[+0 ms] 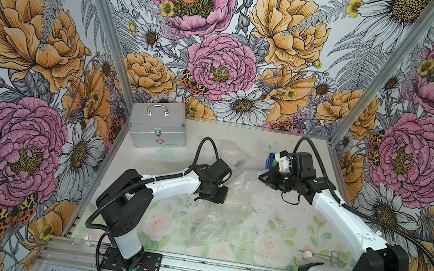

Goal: Wrap bowls in bubble wrap
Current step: Wrap the bowl in bubble wrap.

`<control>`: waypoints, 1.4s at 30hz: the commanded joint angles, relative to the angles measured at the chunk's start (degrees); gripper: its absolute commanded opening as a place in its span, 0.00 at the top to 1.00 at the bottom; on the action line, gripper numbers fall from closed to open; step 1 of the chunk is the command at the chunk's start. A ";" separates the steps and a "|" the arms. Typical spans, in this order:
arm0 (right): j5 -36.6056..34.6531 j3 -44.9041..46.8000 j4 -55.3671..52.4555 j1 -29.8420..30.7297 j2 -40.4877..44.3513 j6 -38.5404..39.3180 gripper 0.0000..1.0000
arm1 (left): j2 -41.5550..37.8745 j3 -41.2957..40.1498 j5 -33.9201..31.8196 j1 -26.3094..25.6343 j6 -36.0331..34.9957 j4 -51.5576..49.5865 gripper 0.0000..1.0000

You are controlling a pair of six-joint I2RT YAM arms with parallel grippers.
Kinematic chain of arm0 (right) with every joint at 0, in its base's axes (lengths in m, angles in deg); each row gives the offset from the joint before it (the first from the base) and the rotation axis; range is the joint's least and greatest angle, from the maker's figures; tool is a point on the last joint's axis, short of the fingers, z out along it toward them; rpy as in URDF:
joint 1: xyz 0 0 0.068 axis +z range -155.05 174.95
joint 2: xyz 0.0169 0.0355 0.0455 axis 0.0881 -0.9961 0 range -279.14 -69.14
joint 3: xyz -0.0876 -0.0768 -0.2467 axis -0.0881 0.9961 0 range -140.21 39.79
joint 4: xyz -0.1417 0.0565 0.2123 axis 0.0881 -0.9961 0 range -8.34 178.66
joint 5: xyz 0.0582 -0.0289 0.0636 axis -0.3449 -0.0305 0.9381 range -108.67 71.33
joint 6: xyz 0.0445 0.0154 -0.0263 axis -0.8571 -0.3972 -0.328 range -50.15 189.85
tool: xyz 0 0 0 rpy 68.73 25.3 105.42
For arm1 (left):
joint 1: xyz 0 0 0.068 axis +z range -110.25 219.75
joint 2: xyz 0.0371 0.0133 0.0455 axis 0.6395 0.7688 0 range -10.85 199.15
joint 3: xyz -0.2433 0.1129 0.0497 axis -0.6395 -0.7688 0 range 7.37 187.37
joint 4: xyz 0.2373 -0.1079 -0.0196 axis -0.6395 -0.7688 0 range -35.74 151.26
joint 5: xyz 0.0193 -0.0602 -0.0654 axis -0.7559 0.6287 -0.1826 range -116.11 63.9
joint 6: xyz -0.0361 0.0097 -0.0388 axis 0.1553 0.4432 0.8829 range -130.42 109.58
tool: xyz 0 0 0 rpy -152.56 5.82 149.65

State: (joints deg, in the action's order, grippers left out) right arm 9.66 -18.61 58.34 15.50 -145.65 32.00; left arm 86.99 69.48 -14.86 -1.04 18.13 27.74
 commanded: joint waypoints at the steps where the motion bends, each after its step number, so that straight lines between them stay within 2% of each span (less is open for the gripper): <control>1: -4.81 -1.28 1.22 7.25 1.07 0.92 1.00 | 0.89 -2.23 9.33 4.41 9.78 8.20 1.00; 7: -11.64 2.75 1.98 21.65 -2.66 2.56 1.00 | 3.59 -1.42 10.73 5.54 13.18 11.71 1.00; 12: -13.86 3.13 1.77 26.92 -8.83 3.58 1.00 | 5.09 -2.50 10.49 5.61 14.89 12.55 1.00; 18: -16.21 0.95 -0.08 27.37 -15.11 5.66 1.00 | 5.85 -3.72 11.26 5.77 16.09 12.66 1.00; 19: -16.20 0.90 -0.08 27.25 -15.63 5.85 1.00 | 5.27 -3.95 11.32 5.80 16.26 12.69 0.96; 25: -16.24 1.81 0.00 26.08 -15.85 6.03 1.00 | -2.73 -7.06 11.76 6.83 16.95 13.19 0.54; 27: -16.30 2.03 0.09 25.64 -15.30 6.05 1.00 | -5.72 -8.16 11.79 6.99 16.98 13.81 0.44; 29: -16.05 2.17 0.34 25.30 -14.79 5.98 1.00 | -7.28 -8.58 11.97 6.60 16.89 14.32 0.37; 33: -15.94 2.71 1.61 25.15 -13.41 5.38 1.00 | -4.90 -7.09 13.40 4.25 15.54 14.90 0.33; 37: -15.86 3.52 2.88 23.15 -11.80 4.54 0.99 | -0.41 -5.68 12.69 2.38 15.43 14.93 0.33; 39: -15.92 3.72 2.98 23.18 -11.10 4.22 0.92 | 1.53 -5.30 12.59 2.34 15.74 15.00 0.36; 42: -16.61 4.23 2.83 23.22 -8.03 3.47 0.73 | 3.52 -4.76 12.01 3.08 15.92 14.54 0.40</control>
State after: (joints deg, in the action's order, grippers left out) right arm -6.09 -15.15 60.30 38.71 -157.60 36.20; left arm 89.42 63.18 -2.69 1.43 34.46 42.25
